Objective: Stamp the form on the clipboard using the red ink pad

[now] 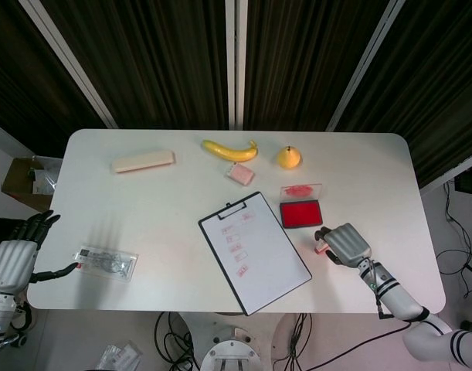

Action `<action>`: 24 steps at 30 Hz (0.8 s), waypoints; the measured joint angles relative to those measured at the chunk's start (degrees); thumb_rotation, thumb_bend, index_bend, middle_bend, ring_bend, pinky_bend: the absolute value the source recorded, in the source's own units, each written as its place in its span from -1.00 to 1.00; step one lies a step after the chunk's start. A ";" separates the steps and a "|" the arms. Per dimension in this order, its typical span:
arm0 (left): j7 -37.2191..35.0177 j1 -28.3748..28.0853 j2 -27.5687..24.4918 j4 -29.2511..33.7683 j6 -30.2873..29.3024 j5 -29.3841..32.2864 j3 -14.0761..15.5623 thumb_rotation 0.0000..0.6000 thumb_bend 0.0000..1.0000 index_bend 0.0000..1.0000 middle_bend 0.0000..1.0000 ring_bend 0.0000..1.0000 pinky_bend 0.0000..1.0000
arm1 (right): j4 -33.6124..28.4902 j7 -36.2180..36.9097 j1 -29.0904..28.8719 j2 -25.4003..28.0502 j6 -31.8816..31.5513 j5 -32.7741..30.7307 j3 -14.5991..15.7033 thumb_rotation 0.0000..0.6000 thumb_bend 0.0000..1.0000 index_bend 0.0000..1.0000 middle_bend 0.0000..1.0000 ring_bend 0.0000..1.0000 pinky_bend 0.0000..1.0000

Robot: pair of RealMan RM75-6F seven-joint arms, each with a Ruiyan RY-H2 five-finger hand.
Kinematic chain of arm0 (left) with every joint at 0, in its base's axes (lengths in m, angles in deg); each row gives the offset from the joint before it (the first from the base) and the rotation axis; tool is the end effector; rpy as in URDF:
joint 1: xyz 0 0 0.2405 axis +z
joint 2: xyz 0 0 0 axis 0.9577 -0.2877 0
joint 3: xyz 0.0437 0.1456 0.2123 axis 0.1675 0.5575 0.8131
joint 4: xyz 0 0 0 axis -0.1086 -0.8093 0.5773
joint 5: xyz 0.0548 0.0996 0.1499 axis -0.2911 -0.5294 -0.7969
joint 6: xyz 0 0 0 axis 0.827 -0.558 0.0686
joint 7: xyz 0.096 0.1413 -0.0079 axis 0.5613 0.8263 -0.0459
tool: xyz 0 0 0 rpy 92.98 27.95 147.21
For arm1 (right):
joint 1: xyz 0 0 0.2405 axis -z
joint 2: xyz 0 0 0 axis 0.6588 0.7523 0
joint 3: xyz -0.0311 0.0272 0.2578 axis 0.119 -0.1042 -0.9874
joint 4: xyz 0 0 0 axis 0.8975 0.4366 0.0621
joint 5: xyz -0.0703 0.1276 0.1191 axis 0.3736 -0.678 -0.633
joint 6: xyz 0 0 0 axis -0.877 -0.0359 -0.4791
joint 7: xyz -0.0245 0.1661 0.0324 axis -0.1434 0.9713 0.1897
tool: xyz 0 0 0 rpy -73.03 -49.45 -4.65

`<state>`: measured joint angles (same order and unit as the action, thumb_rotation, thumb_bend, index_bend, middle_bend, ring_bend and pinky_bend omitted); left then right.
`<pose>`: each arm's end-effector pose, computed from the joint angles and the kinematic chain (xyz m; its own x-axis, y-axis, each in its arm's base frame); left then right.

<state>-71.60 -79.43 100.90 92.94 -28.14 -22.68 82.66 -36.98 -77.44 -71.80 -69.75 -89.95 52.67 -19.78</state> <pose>-0.3201 0.2053 0.1704 0.4025 0.0643 0.9131 0.9146 -0.0707 -0.3982 -0.2561 -0.2974 0.0241 0.6603 -0.3089 0.6845 -0.7298 -0.4787 0.4880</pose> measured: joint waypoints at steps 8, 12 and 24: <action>0.03 0.06 0.00 -0.06 -0.16 -0.03 0.00 -0.17 -0.87 -0.79 -0.84 -0.83 -0.63 | -0.87 0.11 0.86 0.72 -1.65 0.60 0.01 1.00 -0.36 -0.27 -0.29 0.53 0.75; 0.05 0.20 -0.11 0.05 -0.40 0.00 0.00 -0.17 -0.87 -0.78 -0.84 -0.83 -0.63 | -2.48 0.42 1.58 2.05 -4.64 1.90 -0.19 1.00 -0.37 -0.29 -0.29 0.53 0.75; 0.52 0.54 -1.41 1.44 -1.74 -0.16 -0.47 -0.16 -0.87 -0.79 -0.84 -0.82 -0.63 | -10.16 1.43 12.03 11.04 -29.23 6.59 -1.44 1.00 -0.55 -1.00 -1.00 -1.00 -0.97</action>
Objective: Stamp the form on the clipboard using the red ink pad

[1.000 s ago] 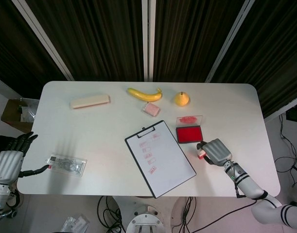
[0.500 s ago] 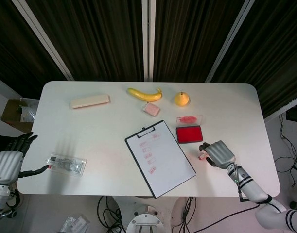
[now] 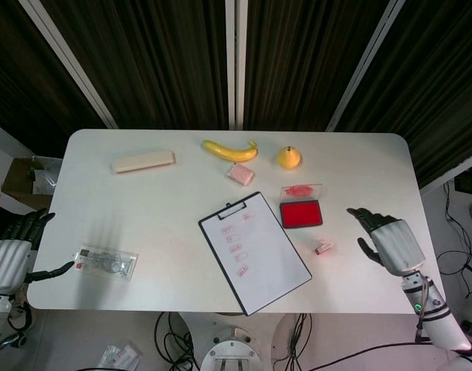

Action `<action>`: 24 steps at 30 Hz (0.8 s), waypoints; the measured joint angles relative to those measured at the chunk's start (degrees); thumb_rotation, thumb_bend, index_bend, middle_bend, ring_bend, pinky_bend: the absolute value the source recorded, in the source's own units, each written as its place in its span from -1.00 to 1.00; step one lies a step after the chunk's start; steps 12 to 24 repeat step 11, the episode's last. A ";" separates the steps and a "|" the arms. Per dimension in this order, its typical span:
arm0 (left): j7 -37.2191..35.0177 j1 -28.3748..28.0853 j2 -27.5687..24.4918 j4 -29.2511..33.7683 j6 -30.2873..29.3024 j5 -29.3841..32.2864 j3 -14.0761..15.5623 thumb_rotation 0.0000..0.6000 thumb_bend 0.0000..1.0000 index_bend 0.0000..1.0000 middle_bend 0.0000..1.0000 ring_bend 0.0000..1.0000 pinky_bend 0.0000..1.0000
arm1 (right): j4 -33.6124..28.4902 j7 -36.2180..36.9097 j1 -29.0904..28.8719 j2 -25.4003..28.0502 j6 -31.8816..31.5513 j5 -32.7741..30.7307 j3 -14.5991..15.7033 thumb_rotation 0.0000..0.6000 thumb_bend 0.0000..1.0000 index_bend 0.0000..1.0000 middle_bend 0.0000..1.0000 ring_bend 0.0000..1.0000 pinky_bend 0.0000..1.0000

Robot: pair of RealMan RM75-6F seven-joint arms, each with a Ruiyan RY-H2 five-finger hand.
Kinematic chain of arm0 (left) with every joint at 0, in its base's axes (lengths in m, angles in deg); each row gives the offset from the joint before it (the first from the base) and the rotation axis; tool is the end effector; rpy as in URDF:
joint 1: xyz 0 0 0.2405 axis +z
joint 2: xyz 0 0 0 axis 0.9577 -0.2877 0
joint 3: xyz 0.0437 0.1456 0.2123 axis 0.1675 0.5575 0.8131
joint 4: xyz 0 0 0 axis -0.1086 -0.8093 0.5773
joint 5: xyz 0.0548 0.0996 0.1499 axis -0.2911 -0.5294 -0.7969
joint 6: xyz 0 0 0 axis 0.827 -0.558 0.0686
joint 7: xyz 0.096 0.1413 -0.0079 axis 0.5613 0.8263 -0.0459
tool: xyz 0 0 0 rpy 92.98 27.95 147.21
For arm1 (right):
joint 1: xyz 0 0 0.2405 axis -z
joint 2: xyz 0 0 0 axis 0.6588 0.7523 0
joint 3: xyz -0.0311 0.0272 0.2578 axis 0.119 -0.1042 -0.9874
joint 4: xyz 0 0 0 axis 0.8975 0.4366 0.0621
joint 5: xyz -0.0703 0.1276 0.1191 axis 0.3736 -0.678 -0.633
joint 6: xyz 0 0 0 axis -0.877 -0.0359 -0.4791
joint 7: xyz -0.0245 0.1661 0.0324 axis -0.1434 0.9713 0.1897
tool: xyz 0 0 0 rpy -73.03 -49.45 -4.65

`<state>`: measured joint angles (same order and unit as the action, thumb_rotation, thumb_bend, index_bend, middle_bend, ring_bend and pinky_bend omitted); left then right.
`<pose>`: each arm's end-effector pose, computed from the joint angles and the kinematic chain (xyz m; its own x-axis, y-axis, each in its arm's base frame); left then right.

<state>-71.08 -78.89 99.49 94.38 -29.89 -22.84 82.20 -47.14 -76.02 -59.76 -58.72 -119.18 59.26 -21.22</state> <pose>-0.3155 0.2038 0.1817 0.4083 0.0295 0.9124 0.9115 -0.0684 -0.4057 -0.2456 -0.2549 0.1447 0.5124 0.0628 0.8564 -0.7971 -0.3362 0.5016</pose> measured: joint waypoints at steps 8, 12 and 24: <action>-0.66 0.07 -0.38 -0.65 -0.16 0.25 -0.25 -0.17 -0.87 -0.79 -0.84 -0.83 -0.63 | -2.72 -0.99 7.73 1.43 -3.08 -11.57 -2.49 1.00 -0.57 -1.00 -1.00 -1.00 -1.00; -1.04 -0.05 -0.37 -0.97 -0.04 0.35 -0.41 -0.17 -0.87 -0.78 -0.84 -0.83 -0.63 | -2.30 0.70 9.69 0.93 -2.70 -15.31 -3.30 1.00 -0.57 -1.00 -1.00 -1.00 -1.00; -1.04 -0.05 -0.37 -0.97 -0.04 0.35 -0.41 -0.17 -0.87 -0.78 -0.84 -0.83 -0.63 | -2.30 0.70 9.69 0.93 -2.70 -15.31 -3.30 1.00 -0.57 -1.00 -1.00 -1.00 -1.00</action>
